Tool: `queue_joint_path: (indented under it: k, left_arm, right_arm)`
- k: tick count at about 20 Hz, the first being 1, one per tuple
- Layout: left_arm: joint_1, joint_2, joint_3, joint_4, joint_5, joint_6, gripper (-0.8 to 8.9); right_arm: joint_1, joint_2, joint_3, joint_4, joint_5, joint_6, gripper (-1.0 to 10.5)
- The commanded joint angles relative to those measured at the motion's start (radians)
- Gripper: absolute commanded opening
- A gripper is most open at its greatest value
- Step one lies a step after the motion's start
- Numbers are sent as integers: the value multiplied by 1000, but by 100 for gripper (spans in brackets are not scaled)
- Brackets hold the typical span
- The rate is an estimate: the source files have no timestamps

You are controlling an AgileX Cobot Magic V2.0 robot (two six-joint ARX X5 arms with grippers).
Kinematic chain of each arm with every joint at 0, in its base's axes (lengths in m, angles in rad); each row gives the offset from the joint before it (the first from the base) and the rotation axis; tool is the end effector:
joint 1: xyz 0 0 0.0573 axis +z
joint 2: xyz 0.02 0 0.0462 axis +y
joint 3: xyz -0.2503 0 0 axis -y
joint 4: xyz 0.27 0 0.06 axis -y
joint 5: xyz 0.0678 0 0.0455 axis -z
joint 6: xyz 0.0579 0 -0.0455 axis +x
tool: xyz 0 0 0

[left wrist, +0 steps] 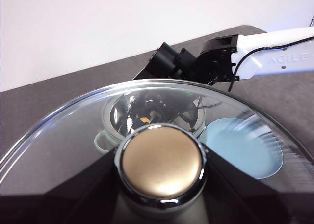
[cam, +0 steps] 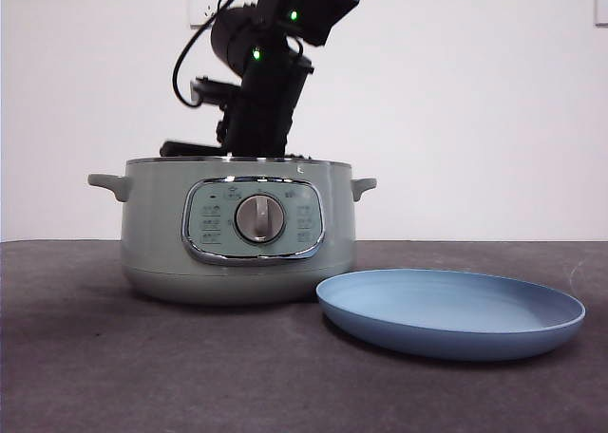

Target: Take the corn out from the steamer,put the corn on the plate,close the lid

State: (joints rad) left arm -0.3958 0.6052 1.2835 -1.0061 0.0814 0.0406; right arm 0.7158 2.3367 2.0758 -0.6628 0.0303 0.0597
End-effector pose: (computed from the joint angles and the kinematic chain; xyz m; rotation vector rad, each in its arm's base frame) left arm 0.0956 -0.0450 0.4216 0.0913 0.3172 -0.4795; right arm 0.4129 0.3567 0.1720 -0.2892 0.8934 0.6079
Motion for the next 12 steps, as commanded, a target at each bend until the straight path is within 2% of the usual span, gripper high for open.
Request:
queue_joint_path:
  k: [1,2,4,5,8,12]
  left_arm:
    - [-2,-10,14,42,1,12,-8]
    - [-2,-10,14,39,1,12,-8]
    - [-2,-10,14,38,1,12,-8]
    - [-2,-10,14,38,1,12,-8]
    - [-2,-10,14,27,0,12,-8]
    - [-2,-10,14,26,1,12,-8]
  right_arm:
    - [11,23,-1,0,-1,-4,438]
    - [12,25,-1,0,-2,-3,338]
    - [12,25,-1,0,-6,-3,24]
    - [12,25,-1,0,-9,-3,-15]
    - [12,6,3,11,-2,-4,-13]
    - [12,-177,5,5,2,-4,-13]
